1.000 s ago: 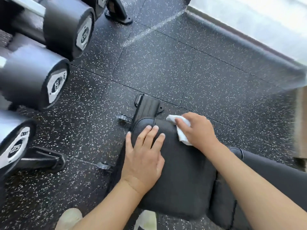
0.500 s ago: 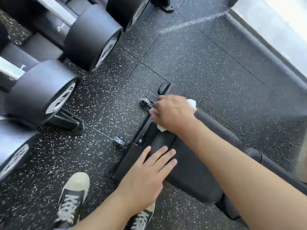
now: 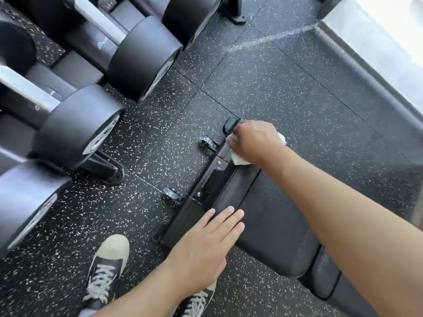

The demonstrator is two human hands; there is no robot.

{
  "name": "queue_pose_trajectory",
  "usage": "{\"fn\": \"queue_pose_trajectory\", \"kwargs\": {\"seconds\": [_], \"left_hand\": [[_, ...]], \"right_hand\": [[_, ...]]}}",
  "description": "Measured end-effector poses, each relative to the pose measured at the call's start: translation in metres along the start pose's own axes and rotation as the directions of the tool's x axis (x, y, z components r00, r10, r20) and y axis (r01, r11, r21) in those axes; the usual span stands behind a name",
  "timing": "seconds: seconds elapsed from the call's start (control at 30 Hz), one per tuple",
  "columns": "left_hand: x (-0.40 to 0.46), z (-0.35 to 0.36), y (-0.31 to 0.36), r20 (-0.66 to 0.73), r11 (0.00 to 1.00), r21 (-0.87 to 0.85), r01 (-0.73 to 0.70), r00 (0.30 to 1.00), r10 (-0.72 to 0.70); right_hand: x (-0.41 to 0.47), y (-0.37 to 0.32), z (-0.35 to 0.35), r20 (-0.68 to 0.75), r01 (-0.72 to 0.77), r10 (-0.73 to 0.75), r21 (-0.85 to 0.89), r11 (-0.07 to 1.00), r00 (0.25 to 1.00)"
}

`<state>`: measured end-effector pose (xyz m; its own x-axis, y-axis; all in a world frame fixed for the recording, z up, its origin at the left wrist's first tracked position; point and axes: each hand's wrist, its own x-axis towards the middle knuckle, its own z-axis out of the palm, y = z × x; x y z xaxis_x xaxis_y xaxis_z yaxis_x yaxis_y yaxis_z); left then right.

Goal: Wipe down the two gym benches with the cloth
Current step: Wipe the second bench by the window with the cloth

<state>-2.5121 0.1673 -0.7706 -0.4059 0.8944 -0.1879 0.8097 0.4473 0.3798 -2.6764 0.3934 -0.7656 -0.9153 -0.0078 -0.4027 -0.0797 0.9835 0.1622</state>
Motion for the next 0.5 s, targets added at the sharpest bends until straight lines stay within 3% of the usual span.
{"fn": "queue_pose_trajectory", "kwargs": {"seconds": [0.07, 0.17, 0.27, 0.37, 0.5], "left_hand": [[0.003, -0.003, -0.001, 0.009, 1.000, -0.024, -0.005, 1.000, 0.005], [0.007, -0.011, -0.006, 0.029, 0.998, -0.047, -0.049, 0.998, 0.051], [0.007, -0.015, -0.013, 0.056, 0.989, -0.038, -0.140, 0.988, 0.142], [0.013, -0.019, -0.018, 0.081, 0.981, -0.007, -0.193, 0.978, 0.193], [0.042, -0.023, -0.022, 0.095, 0.974, 0.063, -0.217, 0.973, 0.211]], "right_hand": [[-0.026, -0.015, 0.010, -0.122, 0.071, -0.061, 0.079, 0.994, 0.991], [-0.088, -0.040, 0.029, -0.360, 0.288, -0.199, 0.214, 0.934, 0.912], [-0.123, -0.024, 0.052, -0.504, 0.345, -0.179, 0.258, 0.902, 0.845], [-0.132, 0.016, 0.072, -0.572, 0.224, -0.041, 0.252, 0.941, 0.819], [-0.141, 0.074, 0.098, -0.518, -0.148, 0.381, 0.435, 0.888, 0.765]]}}
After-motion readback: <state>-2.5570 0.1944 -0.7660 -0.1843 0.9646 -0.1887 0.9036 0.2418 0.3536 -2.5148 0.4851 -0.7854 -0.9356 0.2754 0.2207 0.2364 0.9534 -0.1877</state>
